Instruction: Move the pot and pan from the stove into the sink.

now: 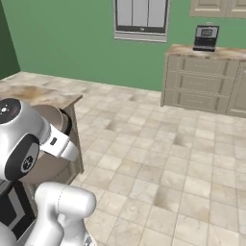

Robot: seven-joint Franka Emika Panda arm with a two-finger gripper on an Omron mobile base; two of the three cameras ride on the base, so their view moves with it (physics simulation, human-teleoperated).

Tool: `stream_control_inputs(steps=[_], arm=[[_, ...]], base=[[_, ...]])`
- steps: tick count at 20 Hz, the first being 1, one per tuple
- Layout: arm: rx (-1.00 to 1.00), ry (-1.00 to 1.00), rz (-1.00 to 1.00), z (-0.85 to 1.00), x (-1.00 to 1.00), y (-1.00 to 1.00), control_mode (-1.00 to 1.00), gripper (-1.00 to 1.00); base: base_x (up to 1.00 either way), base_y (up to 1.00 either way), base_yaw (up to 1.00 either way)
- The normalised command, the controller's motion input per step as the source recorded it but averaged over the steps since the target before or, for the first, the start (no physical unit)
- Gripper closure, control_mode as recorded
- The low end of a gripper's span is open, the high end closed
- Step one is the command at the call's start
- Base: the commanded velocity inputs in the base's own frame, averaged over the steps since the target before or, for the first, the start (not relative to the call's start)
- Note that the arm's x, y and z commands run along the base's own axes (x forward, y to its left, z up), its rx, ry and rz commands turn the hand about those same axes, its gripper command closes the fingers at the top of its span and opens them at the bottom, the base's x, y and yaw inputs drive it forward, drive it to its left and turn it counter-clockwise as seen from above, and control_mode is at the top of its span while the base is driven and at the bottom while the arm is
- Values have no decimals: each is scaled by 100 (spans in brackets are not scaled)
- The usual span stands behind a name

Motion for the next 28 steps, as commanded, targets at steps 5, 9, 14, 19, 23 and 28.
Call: stream_control_inputs(steps=[5, 9, 14, 19, 23, 28], arm=[[0, 0, 0, 0, 0, 0, 100, 100], [0, 0, 0, 0, 0, 0, 100, 100], [0, 0, 0, 0, 0, 0, 100, 100], [0, 0, 0, 0, 0, 0, 100, 100], [0, 0, 0, 0, 0, 0, 100, 100], [0, 0, 0, 0, 0, 0, 100, 100]], base=[[82, 16, -6], [100, 24, -8], [100, 27, -9], [100, 27, -9], [98, 21, -7], [30, 0, 0]])
